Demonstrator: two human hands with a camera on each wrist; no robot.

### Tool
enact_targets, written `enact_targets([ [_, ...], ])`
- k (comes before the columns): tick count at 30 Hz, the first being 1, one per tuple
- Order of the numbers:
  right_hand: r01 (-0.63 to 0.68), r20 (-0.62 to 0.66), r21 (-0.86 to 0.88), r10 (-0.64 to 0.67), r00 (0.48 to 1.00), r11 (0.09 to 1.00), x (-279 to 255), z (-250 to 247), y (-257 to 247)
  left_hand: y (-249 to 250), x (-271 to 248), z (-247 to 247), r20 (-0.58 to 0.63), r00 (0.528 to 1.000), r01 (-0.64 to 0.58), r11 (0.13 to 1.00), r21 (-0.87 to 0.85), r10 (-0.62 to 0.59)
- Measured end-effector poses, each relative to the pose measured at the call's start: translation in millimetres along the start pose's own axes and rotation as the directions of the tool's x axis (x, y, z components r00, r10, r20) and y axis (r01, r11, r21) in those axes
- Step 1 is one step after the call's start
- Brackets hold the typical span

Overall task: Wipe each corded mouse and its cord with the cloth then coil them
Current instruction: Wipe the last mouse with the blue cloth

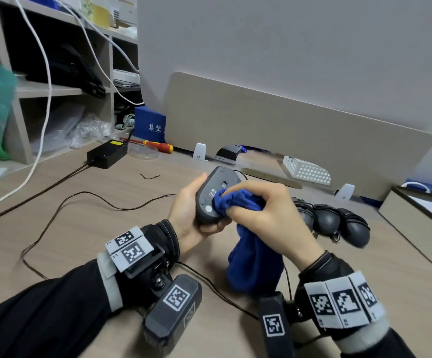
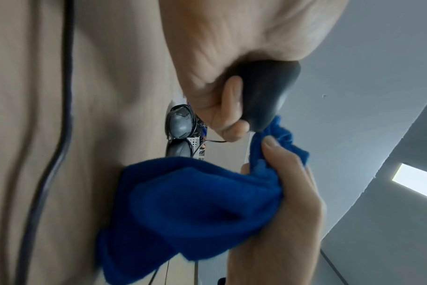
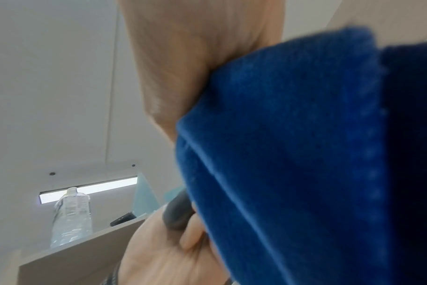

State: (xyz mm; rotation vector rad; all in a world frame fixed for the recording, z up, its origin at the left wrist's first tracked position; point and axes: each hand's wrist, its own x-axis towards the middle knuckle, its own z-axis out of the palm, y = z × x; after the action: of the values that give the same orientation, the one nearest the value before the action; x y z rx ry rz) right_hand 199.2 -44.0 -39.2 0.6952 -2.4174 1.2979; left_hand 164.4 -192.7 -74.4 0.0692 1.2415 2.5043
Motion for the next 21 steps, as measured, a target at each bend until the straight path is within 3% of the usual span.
enact_targets([
  [1,-0.009,-0.008,0.016,0.009,1.0,1.0,1,1,1,0,0,0,0.008,1.0,-0.002,1.0,0.016,0.002],
  [4,-0.033,-0.22,0.024,0.037,0.975,0.999,7,-9,12,-2,-3,3,0.129,0.992,-0.026,0.994,0.104,0.013],
  [6,-0.026,-0.284,0.007,0.027,0.959,1.0,8,-13,15,-4,-4,5,0.172,0.985,-0.026,0.993,0.118,0.005],
  [11,-0.022,-0.046,0.033,0.024,0.999,0.999,3,0,4,-3,1,1,0.042,0.999,0.003,0.999,0.054,-0.005],
  [16,-0.072,-0.236,0.004,0.071,0.969,0.997,6,-11,15,-6,-3,6,0.139,0.99,-0.008,0.996,0.088,-0.004],
  [21,-0.037,-0.062,-0.025,0.035,0.997,0.999,3,4,5,-5,-1,4,0.005,1.0,0.031,0.999,0.013,-0.031],
])
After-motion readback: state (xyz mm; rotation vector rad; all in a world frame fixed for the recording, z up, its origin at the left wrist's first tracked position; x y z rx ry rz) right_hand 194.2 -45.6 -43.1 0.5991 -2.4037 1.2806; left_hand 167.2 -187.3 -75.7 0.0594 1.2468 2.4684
